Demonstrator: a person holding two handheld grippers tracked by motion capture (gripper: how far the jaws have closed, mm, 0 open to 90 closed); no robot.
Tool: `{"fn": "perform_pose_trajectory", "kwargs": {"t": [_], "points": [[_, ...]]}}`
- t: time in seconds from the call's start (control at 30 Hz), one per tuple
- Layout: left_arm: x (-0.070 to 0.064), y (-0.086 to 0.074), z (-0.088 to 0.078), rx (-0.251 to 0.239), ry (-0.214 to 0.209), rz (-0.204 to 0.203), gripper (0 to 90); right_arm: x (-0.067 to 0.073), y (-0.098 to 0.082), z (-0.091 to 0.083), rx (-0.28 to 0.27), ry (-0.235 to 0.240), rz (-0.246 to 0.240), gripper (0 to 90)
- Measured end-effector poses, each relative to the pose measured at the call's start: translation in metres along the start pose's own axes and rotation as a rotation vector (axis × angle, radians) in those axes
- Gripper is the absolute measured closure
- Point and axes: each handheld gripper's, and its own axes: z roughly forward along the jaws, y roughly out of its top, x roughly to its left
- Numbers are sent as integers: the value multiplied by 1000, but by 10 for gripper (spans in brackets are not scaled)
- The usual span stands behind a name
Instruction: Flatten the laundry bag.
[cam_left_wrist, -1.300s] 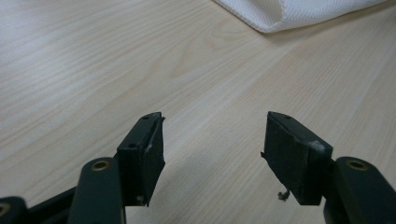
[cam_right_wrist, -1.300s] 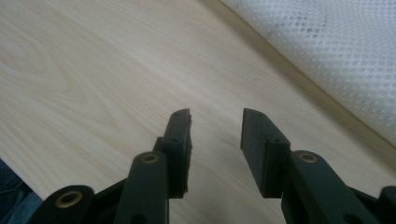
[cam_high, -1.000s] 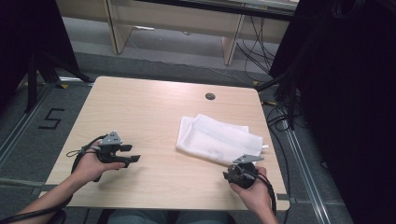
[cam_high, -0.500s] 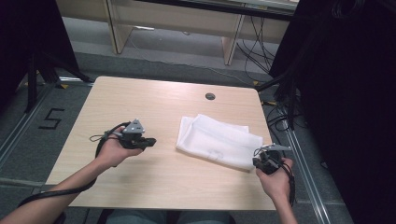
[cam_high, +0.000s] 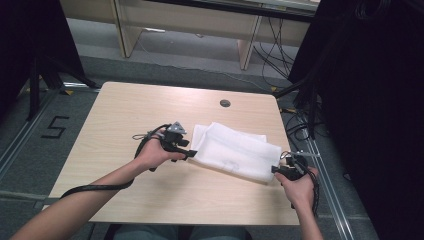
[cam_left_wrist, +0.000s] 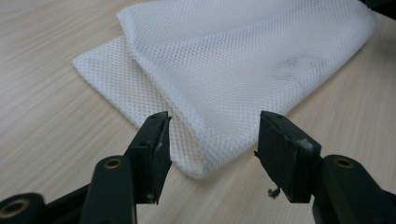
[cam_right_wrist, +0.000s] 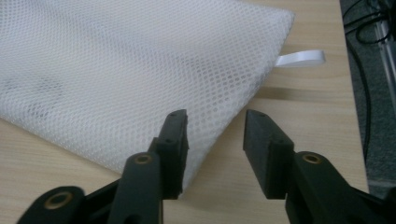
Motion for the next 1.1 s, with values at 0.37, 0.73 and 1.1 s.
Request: {"fn": "perform_pose_trajectory", "kwargs": {"t": [0.37,0.73,1.1], "points": [[-3,6,31,178,31,89,628,0,3,15,69,14,-45,704],[3,-8,17,259,56,113,819,29,7,29,128,40,-94,777],[25,-41,-33,308,87,74,821,84,8,39,168,146,-238,777]]}}
